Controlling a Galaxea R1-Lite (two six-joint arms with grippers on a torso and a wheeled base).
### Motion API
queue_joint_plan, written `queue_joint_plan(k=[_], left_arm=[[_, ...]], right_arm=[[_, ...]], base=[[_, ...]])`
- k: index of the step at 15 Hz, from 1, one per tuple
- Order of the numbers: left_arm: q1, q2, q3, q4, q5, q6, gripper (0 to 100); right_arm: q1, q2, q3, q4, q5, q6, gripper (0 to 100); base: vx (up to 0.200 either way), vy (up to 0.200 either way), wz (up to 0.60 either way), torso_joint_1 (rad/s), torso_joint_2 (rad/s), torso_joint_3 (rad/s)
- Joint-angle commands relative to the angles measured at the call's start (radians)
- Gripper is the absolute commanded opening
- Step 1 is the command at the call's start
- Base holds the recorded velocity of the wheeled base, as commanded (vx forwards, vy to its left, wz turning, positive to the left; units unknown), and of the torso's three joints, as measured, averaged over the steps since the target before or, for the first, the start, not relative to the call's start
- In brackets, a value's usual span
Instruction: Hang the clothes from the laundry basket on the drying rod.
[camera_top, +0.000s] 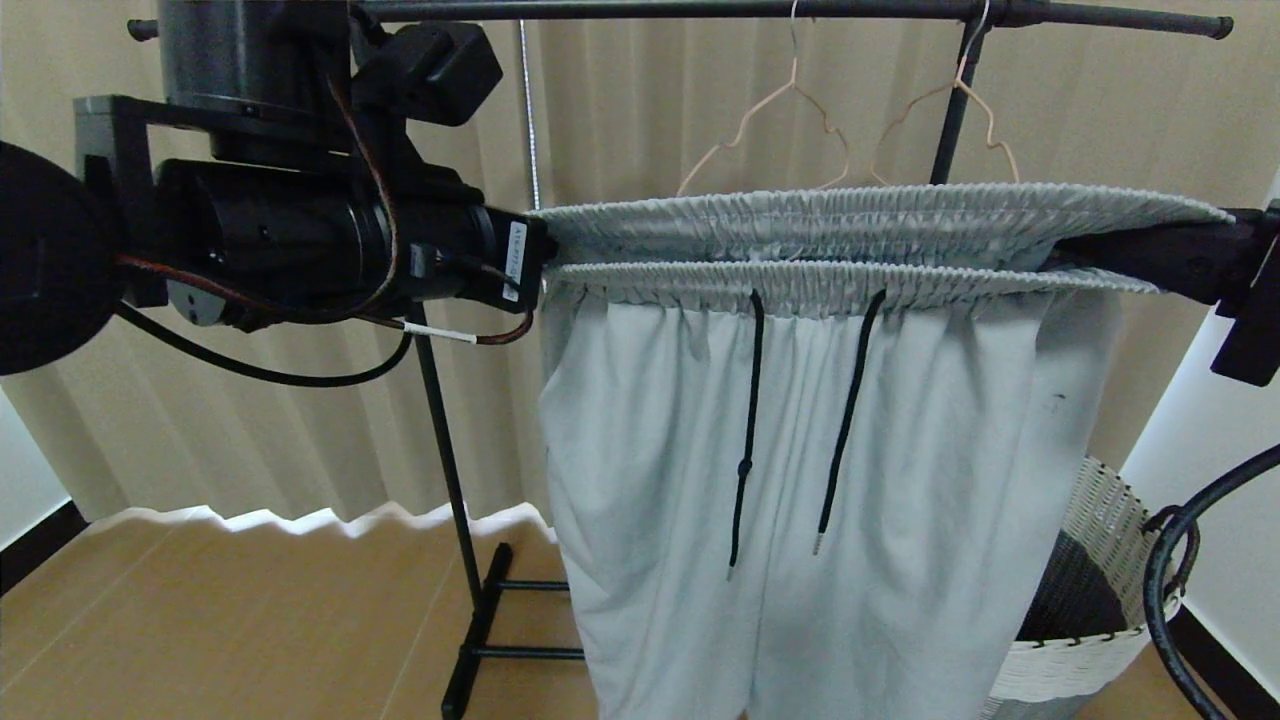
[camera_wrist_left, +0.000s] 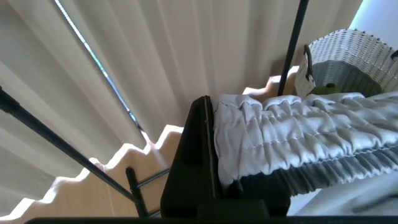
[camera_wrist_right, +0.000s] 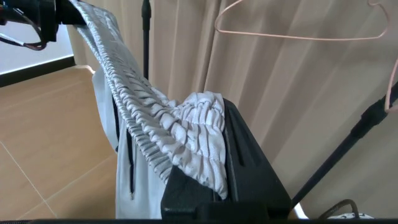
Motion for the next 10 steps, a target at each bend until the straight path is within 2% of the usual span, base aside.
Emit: queue_joint_plan(k=[1,4,6,10], left_arm=[[-0.002,-0.044,0.02,0.005,-0.007,-0.001,0],[-0.017,-0.151,0.118,0.006,-0.02,0.001,0],[-0.059,-0.237,0.175,0.02,-0.056,-0.002,0],[-0.149,-0.346,0.187,0.113,-0.096,-0.004,0]], right_arm=[[-0.012,0.032,-0.011,-0.004,-0.004,0.0,0],[-0.053,0.121,-0.058,-0.024,-0.005,0.001,0],[-0.054,0.202,-0.094,-0.114,-0.007,0.003,0],[-0.054,0.328,-0.17,-0.202,-0.002,0.004,0]], base=[[0.0,0.0,0.0,0.0,0.0,0.0],[0.0,0.0,0.0,0.0,0.0,0.0],[0.0,0.0,0.0,0.0,0.0,0.0],[0.0,0.0,0.0,0.0,0.0,0.0]])
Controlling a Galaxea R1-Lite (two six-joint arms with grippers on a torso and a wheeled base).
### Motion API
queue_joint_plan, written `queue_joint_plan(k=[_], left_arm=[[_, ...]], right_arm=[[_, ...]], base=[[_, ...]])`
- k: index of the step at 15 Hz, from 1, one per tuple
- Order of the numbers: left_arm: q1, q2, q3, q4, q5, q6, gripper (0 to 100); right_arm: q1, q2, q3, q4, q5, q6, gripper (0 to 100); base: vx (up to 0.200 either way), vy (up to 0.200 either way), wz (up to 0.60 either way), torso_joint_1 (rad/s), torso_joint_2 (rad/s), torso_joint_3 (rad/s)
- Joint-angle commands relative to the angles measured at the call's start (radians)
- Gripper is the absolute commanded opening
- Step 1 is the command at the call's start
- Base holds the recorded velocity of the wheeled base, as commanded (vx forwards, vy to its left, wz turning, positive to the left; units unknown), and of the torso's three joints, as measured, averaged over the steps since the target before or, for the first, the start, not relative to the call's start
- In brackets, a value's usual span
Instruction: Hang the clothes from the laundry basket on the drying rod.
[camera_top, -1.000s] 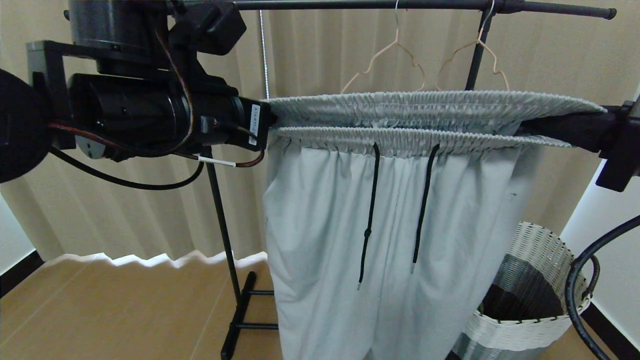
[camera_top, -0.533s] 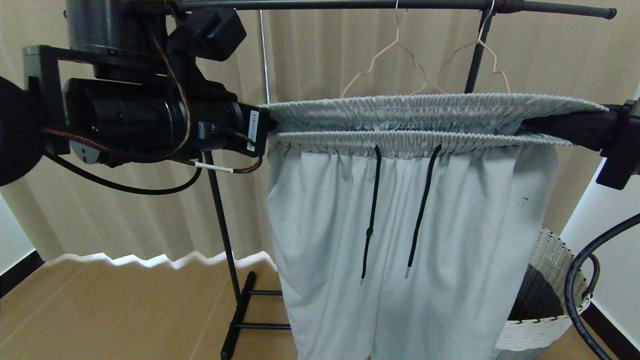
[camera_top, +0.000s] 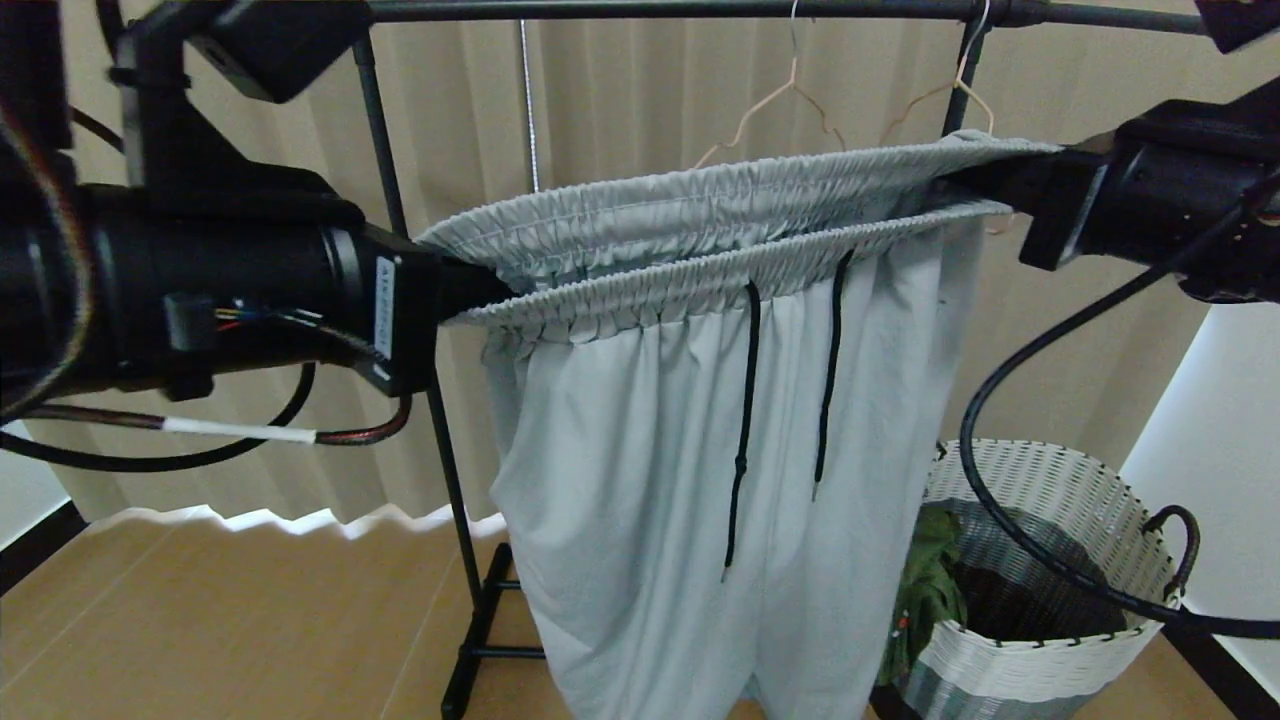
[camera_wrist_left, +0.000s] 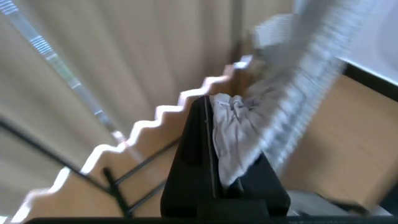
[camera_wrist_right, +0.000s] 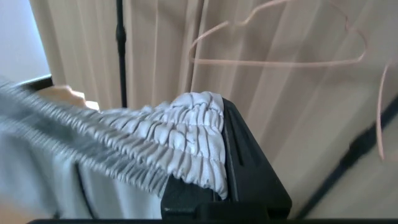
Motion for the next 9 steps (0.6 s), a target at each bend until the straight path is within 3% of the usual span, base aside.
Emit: queue_joint_plan(k=[1,9], left_arm=[[-0.063,-0.101,0.006,0.041,-0.027,-0.001,0],[-0.112,-0.118,0.004,0.068,-0.036,0.0,0]], right_arm=[[0.0,0.101,-0.04,-0.034,0.001,0.0,0],[0.002,0.133,-0.063,-0.049,-0.002,0.0,0]], base=[[0.0,0.0,0.0,0.0,0.0,0.0],[0.0,0.0,0.0,0.0,0.0,0.0]])
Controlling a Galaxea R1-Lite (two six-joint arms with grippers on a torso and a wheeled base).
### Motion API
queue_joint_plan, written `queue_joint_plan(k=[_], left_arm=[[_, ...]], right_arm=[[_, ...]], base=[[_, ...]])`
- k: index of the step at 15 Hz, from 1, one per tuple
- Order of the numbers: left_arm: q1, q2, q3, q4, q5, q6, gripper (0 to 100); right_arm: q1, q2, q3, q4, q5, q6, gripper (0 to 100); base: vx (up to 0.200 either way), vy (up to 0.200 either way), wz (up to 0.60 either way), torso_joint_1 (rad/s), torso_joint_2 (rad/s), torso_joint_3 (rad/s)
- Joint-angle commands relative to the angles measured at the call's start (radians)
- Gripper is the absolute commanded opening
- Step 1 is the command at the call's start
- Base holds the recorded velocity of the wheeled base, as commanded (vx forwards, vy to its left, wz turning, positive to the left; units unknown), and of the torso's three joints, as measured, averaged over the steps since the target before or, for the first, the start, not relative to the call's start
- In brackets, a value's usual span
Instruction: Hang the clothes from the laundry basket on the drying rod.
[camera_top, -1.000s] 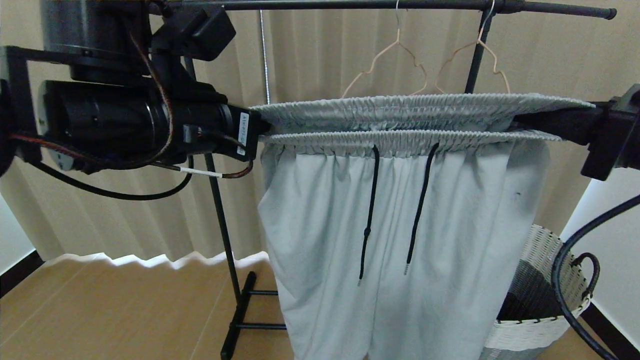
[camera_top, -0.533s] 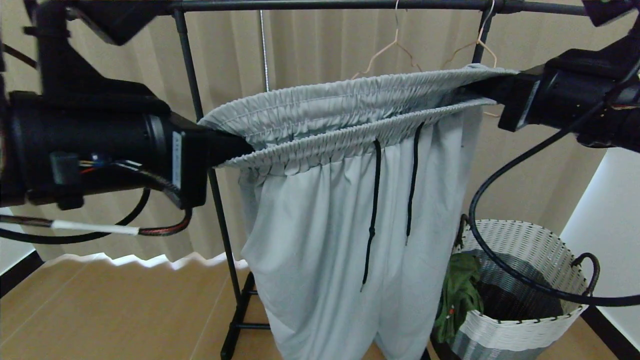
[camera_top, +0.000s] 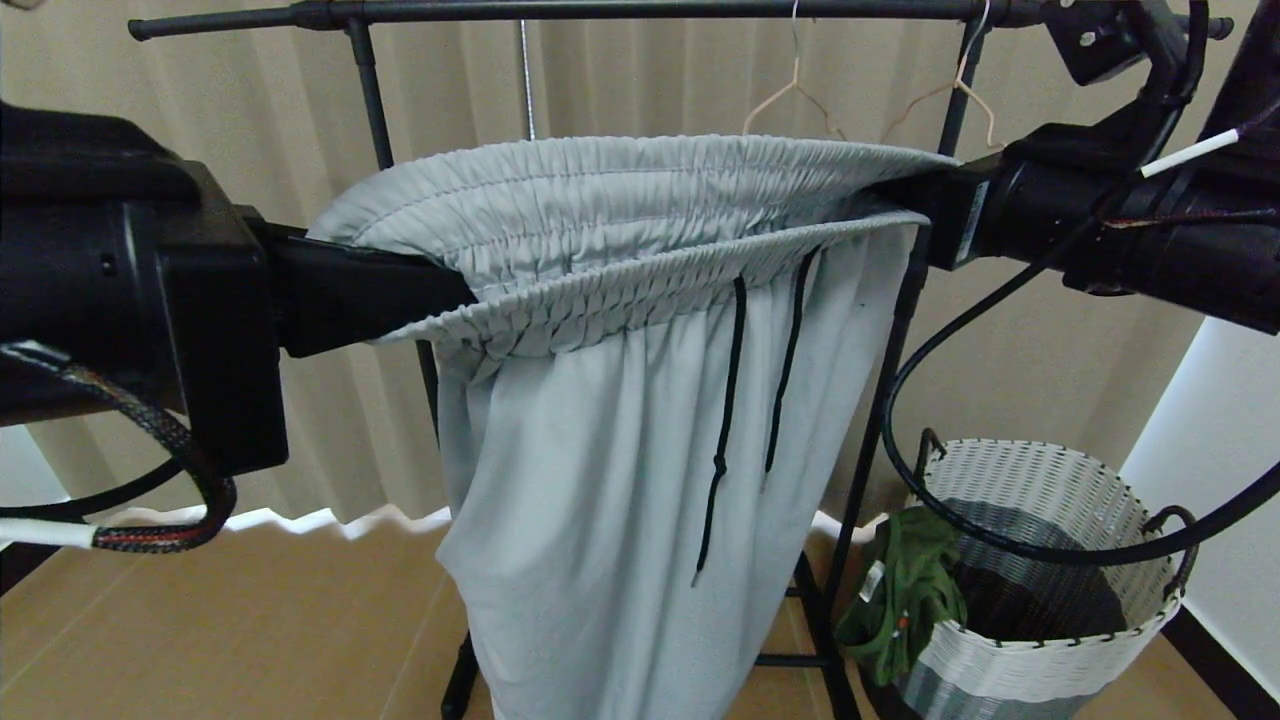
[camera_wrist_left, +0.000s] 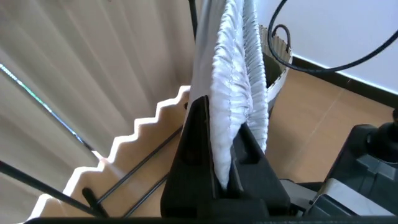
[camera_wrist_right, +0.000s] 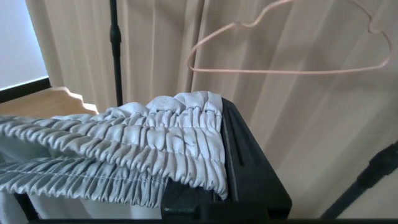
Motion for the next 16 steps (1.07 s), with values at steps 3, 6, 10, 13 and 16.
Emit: queue_joint_plan(k=[3,6,10,13,16], left_arm=[[0.091,0.058,-0.057,-0.008,0.0,0.006,0],[0.197,0.179,-0.196,-0.011,0.002,0.017,0],[0.248,0.256,-0.196,-0.038,0.002,0.032,0],[0.206,0.247,-0.126,-0.083,0.009,0.034,0],[0.148,0.234,-0.117,-0.094,0.006,0.032,0]], right_arm=[[0.0,-0.075,0.025,0.042,-0.049,-0.001,0],[0.0,-0.184,0.028,0.155,-0.052,-0.001,0],[0.002,-0.285,0.112,0.195,-0.049,-0.001,0],[0.013,-0.289,0.157,0.186,-0.044,-0.001,0],[0.072,-0.262,0.157,0.18,-0.043,0.0,0]], base=[[0.0,0.0,0.0,0.0,0.0,0.0],[0.0,0.0,0.0,0.0,0.0,0.0],[0.0,0.0,0.0,0.0,0.0,0.0],[0.0,0.0,0.0,0.0,0.0,0.0],[0.0,0.0,0.0,0.0,0.0,0.0]])
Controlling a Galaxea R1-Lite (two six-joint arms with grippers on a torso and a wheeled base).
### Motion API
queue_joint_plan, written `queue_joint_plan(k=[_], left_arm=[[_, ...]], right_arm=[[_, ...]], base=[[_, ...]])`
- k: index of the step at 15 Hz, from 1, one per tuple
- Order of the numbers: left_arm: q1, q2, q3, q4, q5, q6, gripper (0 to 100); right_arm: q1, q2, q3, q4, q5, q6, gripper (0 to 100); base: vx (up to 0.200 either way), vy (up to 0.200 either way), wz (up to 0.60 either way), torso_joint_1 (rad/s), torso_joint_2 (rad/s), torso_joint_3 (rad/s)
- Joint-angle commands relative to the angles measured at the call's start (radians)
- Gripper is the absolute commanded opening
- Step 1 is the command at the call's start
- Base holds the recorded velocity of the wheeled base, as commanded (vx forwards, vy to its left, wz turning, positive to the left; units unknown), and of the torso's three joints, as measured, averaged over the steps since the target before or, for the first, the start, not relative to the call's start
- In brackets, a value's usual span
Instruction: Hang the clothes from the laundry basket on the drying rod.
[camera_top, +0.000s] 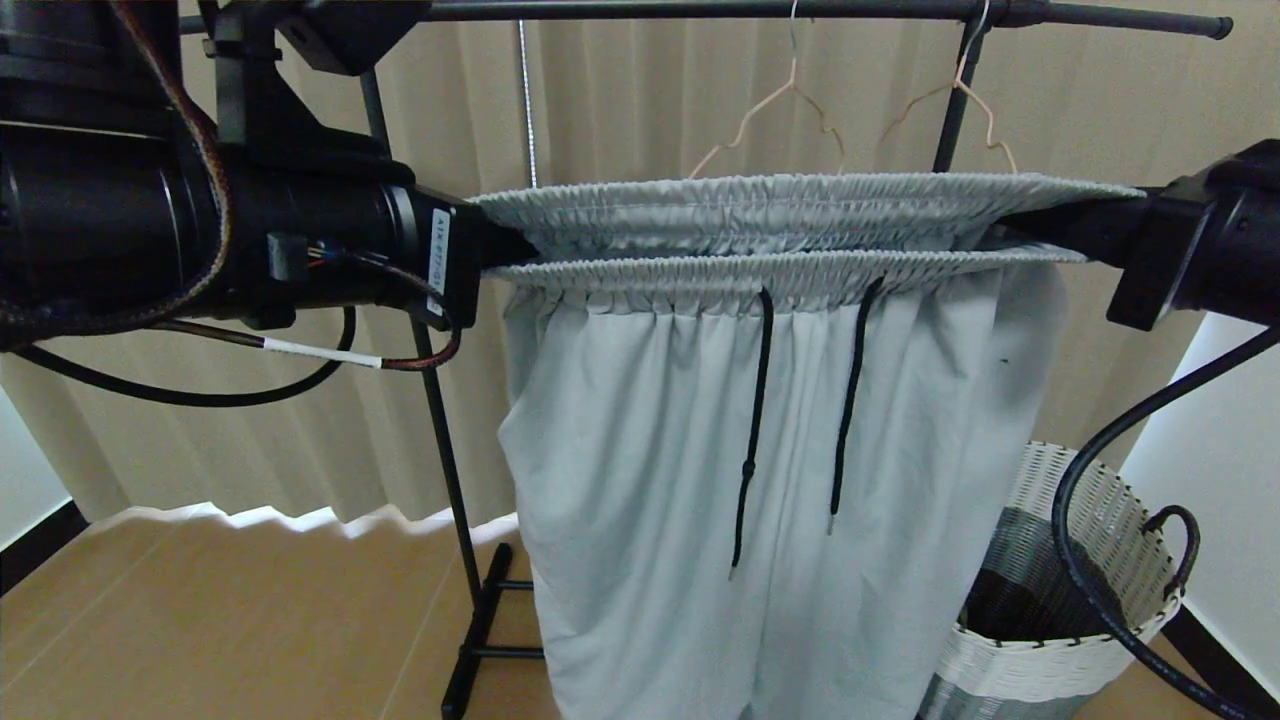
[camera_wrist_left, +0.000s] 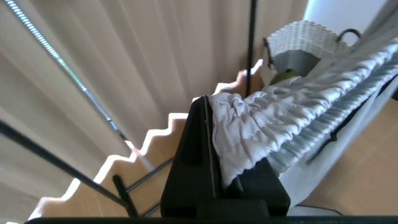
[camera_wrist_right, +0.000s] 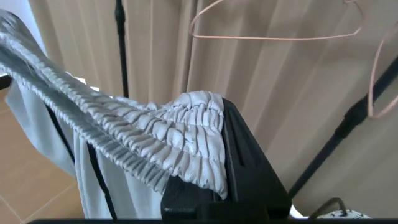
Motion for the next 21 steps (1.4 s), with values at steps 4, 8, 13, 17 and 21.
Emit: queue_joint_plan(k=[4,8,13,17,21], left_arm=[[-0.06,-0.006,0.005,-0.07,0.002,0.001,0],[-0.054,-0.019,0.003,-0.07,0.005,0.004,0],[-0.037,-0.028,0.006,-0.07,0.01,0.015,0],[-0.023,-0.028,0.008,-0.07,0.016,0.024,0],[0.035,-0.02,0.019,-0.071,0.022,0.059,0]], right_arm=[[0.069,0.03,-0.01,-0.004,-0.001,-0.001,0],[0.063,0.022,-0.007,-0.003,-0.009,-0.001,0],[0.054,0.021,-0.01,-0.003,-0.01,-0.001,0],[0.052,0.019,-0.005,-0.003,-0.01,0.0,100],[0.054,-0.03,0.01,-0.001,0.004,0.002,100]], base=[[0.0,0.0,0.0,0.0,0.0,0.0],[0.0,0.0,0.0,0.0,0.0,0.0],[0.0,0.0,0.0,0.0,0.0,0.0],[0.0,0.0,0.0,0.0,0.0,0.0],[0.0,0.0,0.0,0.0,0.0,0.0]])
